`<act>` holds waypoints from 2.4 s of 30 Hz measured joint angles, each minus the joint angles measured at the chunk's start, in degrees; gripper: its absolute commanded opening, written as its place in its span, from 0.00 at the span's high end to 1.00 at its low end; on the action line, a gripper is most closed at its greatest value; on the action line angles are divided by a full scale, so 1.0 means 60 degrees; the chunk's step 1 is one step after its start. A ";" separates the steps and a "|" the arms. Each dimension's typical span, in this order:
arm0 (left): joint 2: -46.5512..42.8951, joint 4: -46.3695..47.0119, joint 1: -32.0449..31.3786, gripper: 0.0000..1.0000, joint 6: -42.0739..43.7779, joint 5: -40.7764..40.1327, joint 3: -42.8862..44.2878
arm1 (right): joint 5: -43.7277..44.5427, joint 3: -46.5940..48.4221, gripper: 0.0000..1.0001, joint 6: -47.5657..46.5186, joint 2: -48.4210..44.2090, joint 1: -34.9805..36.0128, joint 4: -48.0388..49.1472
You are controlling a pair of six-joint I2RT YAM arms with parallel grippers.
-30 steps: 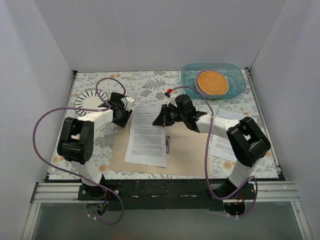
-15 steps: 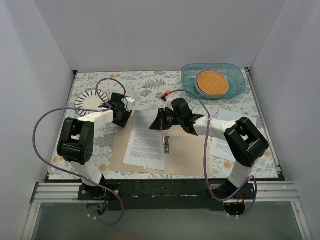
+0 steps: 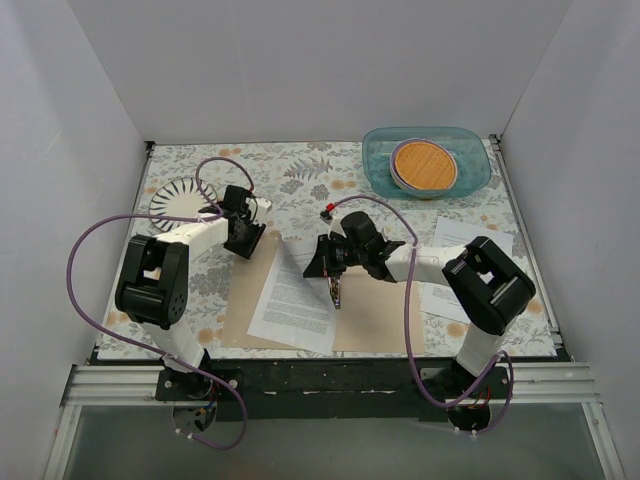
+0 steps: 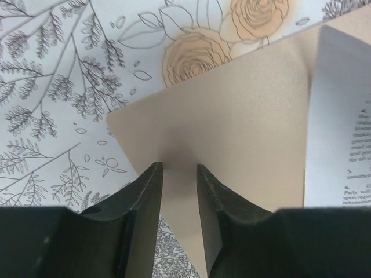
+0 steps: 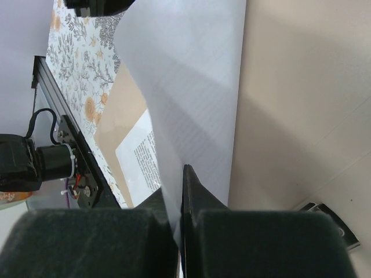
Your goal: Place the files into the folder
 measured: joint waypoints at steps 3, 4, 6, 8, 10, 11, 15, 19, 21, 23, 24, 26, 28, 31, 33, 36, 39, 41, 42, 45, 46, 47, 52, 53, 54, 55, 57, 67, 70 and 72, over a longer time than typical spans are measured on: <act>0.0007 -0.0743 -0.0004 0.55 -0.0087 0.0193 0.0237 | 0.0040 0.0018 0.99 -0.0080 0.0091 -0.0007 -0.0004; 0.0004 -0.0965 -0.0011 0.54 -0.0106 0.0229 0.0339 | 0.0058 0.0022 0.99 -0.0124 0.0124 -0.0007 -0.0007; -0.0015 -0.1457 -0.0007 0.53 -0.0102 0.0324 0.0678 | 0.0142 0.0033 0.99 -0.0211 0.0186 -0.0007 -0.0084; -0.0157 -0.1705 0.0029 0.53 -0.0055 0.0361 0.0914 | 0.0237 0.0058 0.99 -0.0270 0.0186 -0.0011 -0.0197; -0.0463 -0.1865 0.0095 0.53 0.0044 0.0379 0.0951 | 0.0299 0.0146 0.99 -0.0353 0.0186 -0.0018 -0.0328; -0.0630 -0.1898 0.0160 0.53 0.0124 0.0372 0.0900 | 0.0335 0.0226 0.99 -0.0408 0.0200 -0.0022 -0.0437; -0.1166 -0.1727 0.0641 0.53 0.0452 0.0084 0.0127 | 0.0568 0.0648 0.95 -0.0546 0.0313 -0.0018 -0.0729; -0.1166 -0.1727 0.1071 0.54 0.0656 -0.0186 -0.0630 | 0.0845 0.1013 0.94 -0.0696 0.0331 -0.0022 -0.1100; -0.1155 -0.1708 0.1104 0.54 0.0681 -0.0237 -0.0772 | 0.0925 0.1177 0.94 -0.0721 0.0382 -0.0022 -0.1224; -0.1129 -0.1654 0.1086 0.55 0.0681 -0.0244 -0.0783 | 0.0984 0.1282 0.93 -0.0721 0.0437 -0.0022 -0.1344; -0.1104 -0.1545 0.1086 0.55 0.0681 -0.0237 -0.0783 | 0.1005 0.1308 0.92 -0.0718 0.0444 -0.0022 -0.1417; -0.1020 -0.1395 0.1082 0.55 0.0678 -0.0226 -0.0783 | 0.1016 0.1315 0.90 -0.0707 0.0455 -0.0022 -0.1508; -0.0892 -0.1279 0.1082 0.55 0.0674 -0.0208 -0.0783 | 0.1020 0.1315 0.83 -0.0696 0.0463 -0.0025 -0.1606; -0.0882 -0.1184 0.1082 0.56 0.0678 -0.0182 -0.0790 | 0.1020 0.1297 0.79 -0.0645 0.0463 -0.0025 -0.1716; -0.0889 -0.1111 0.1082 0.57 0.0678 -0.0178 -0.0831 | 0.1005 0.1249 0.74 -0.0634 0.0463 -0.0025 -0.1749; -0.0903 -0.0976 0.1082 0.58 0.0674 -0.0171 -0.0878 | 0.0962 0.1239 0.70 -0.0597 0.0463 -0.0025 -0.1942; -0.0991 -0.0845 0.1082 0.58 0.0678 -0.0142 -0.0994 | 0.0849 0.1239 0.69 -0.0594 0.0459 -0.0025 -0.2084; -0.1045 -0.0769 0.1082 0.59 0.0678 -0.0138 -0.1064 | 0.0692 0.1239 0.70 -0.0605 0.0459 -0.0025 -0.2197; -0.1075 -0.0736 0.1082 0.59 0.0681 -0.0135 -0.1096 | 0.0601 0.1239 0.71 -0.0627 0.0459 -0.0025 -0.2240; -0.1162 -0.0630 0.1082 0.59 0.0681 -0.0124 -0.1206 | 0.0317 0.1239 0.71 -0.0674 0.0455 -0.0025 -0.2375; -0.1188 -0.0601 0.1082 0.59 0.0681 -0.0117 -0.1231 | 0.0226 0.1220 0.71 -0.0685 0.0433 -0.0025 -0.2437; -0.1198 -0.0579 0.1082 0.59 0.0681 -0.0113 -0.1249 | 0.0175 0.1184 0.71 -0.0692 0.0408 -0.0025 -0.2452; -0.1224 -0.0554 0.1082 0.60 0.0678 -0.0095 -0.1275 | 0.0025 0.0918 0.69 -0.0801 0.0087 -0.0025 -0.2798; -0.1224 -0.0554 0.1082 0.60 0.0678 -0.0091 -0.1275 | 0.0025 0.0889 0.68 -0.0849 0.0022 -0.0025 -0.2925; -0.1224 -0.0554 0.1082 0.60 0.0678 -0.0080 -0.1275 | 0.0029 0.0860 0.68 -0.0900 -0.0033 -0.0025 -0.3020; -0.1224 -0.0554 0.1082 0.60 0.0678 -0.0080 -0.1275 | 0.0040 0.0812 0.68 -0.0936 -0.0091 -0.0025 -0.3093; -0.1224 -0.0557 0.1082 0.60 0.0670 -0.0073 -0.1275 | 0.0062 0.0725 0.69 -0.0987 -0.0215 -0.0025 -0.3279; -0.1224 -0.0568 0.1082 0.62 0.0648 -0.0040 -0.1275 | 0.0229 0.0149 0.94 -0.0965 -0.0885 -0.0025 -0.3140; -0.1224 -0.0572 0.1082 0.63 0.0645 -0.0025 -0.1275 | 0.0255 -0.0120 0.99 -0.0838 -0.0947 -0.0025 -0.2794; -0.1224 -0.0576 0.1082 0.64 0.0645 -0.0007 -0.1275 | 0.0255 -0.0291 0.99 -0.0703 -0.0947 -0.0025 -0.2524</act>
